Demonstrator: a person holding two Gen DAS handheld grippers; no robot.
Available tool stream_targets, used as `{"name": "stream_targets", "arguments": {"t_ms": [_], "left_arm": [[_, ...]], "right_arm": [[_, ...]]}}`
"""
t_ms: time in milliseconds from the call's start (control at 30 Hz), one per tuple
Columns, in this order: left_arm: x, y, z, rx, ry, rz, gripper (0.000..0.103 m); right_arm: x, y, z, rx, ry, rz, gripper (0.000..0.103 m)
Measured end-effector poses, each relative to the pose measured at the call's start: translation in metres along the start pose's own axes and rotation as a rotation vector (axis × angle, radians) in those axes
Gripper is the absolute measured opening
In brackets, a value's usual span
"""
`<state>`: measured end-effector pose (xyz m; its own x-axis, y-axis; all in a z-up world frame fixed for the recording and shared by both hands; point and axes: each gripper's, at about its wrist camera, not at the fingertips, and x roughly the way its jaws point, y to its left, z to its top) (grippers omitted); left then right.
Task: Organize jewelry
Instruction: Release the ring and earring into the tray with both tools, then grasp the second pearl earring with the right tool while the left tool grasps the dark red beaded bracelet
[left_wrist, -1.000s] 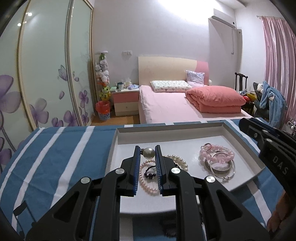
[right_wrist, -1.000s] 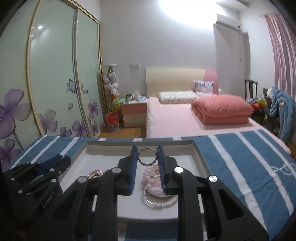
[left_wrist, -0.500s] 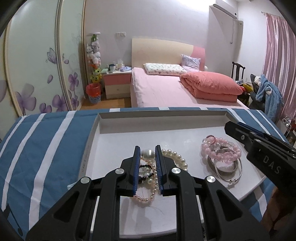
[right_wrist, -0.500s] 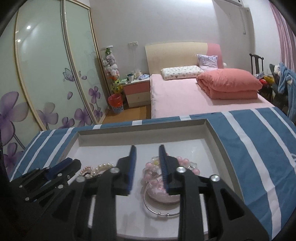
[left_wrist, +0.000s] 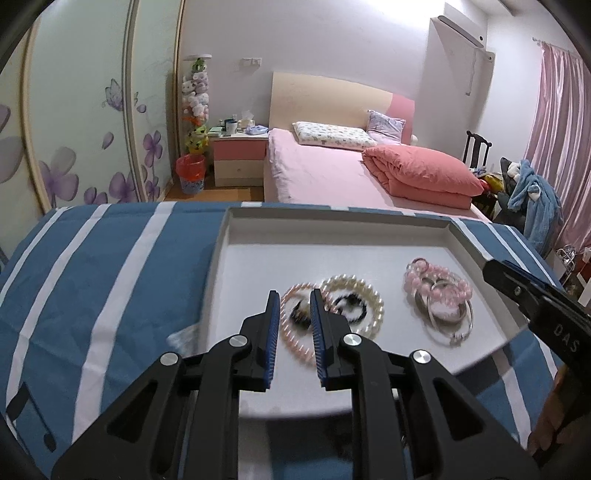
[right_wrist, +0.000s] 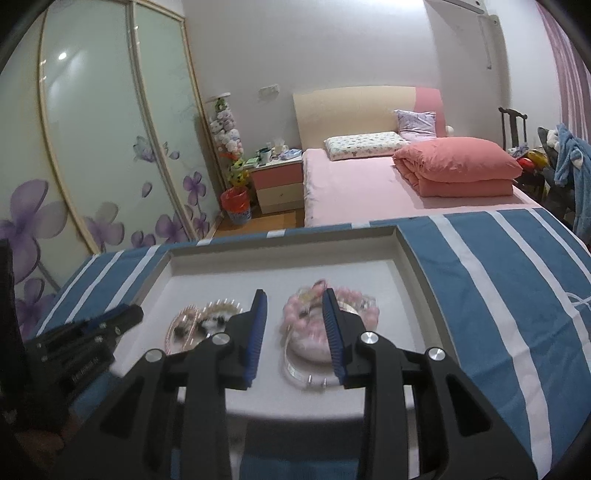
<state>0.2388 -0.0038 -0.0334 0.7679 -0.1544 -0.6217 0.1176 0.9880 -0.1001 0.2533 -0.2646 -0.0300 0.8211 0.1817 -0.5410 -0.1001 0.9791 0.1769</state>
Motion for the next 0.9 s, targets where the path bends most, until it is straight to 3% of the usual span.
{"name": "stream_targets", "arguments": {"t_ms": [133,300,367,433,733,900], "left_arm": [[-0.016,0.011,-0.017,0.002,0.030,0.011,0.018],[-0.031,0.021,-0.038,0.020,0.069,0.016,0.018],[-0.035,0.025,-0.045,0.024,0.087,0.017,0.029],[-0.038,0.030,-0.050,0.018,0.086,0.027,0.036],[-0.038,0.038,-0.056,-0.005,0.082,0.048,0.036],[-0.035,0.040,-0.057,-0.018,0.092,0.046,0.036]], "right_arm": [[-0.013,0.007,-0.020,-0.045,0.058,0.032,0.031],[-0.012,0.018,-0.050,-0.114,0.196,0.100,0.030],[-0.009,0.024,-0.061,-0.129,0.240,0.110,0.029],[-0.006,0.029,-0.066,-0.139,0.261,0.109,0.029],[0.003,0.046,-0.069,-0.178,0.294,0.125,0.028],[0.006,0.047,-0.070,-0.186,0.314,0.110,0.023]]}}
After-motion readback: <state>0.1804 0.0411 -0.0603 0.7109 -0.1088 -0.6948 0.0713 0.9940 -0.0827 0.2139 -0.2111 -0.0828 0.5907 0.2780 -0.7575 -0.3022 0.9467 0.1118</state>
